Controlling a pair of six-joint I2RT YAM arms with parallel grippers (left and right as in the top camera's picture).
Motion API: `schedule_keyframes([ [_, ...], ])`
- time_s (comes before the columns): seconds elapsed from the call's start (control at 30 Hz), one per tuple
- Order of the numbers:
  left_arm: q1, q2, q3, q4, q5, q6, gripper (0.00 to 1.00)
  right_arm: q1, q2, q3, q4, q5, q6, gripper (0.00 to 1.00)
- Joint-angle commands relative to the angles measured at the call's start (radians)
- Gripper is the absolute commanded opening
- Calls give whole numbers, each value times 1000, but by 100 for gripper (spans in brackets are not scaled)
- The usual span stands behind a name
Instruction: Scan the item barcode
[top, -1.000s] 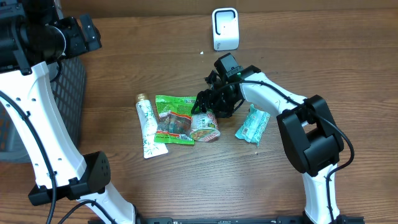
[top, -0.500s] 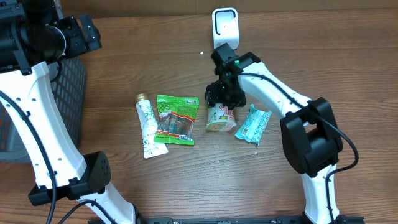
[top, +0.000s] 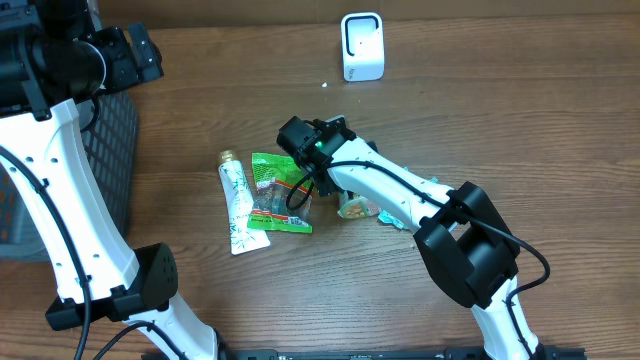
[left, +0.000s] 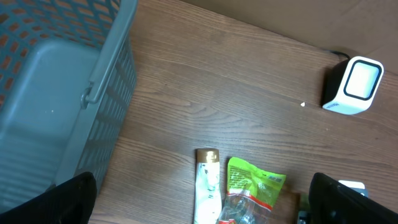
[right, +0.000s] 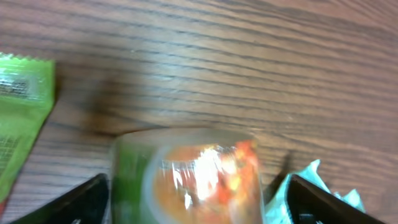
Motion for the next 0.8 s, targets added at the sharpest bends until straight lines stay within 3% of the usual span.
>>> schedule_keyframes([
  [0.0, 4, -2, 0, -1, -11, -13, 100, -15, -25, 14, 10, 21, 25, 100],
  [0.2, 4, -2, 0, -1, -11, -13, 100, -68, -26, 53, -3, -158, 24, 100],
  [0.37, 4, -2, 0, -1, -11, -13, 100, -170, -27, 254, -134, -321, 15, 100],
  [0.53, 4, -2, 0, -1, -11, -13, 100, -303, -27, 385, -214, -632, -121, 100],
  [0.77, 4, -2, 0, -1, -11, -13, 100, -483, -25, 220, -233, -1103, -402, 100],
])
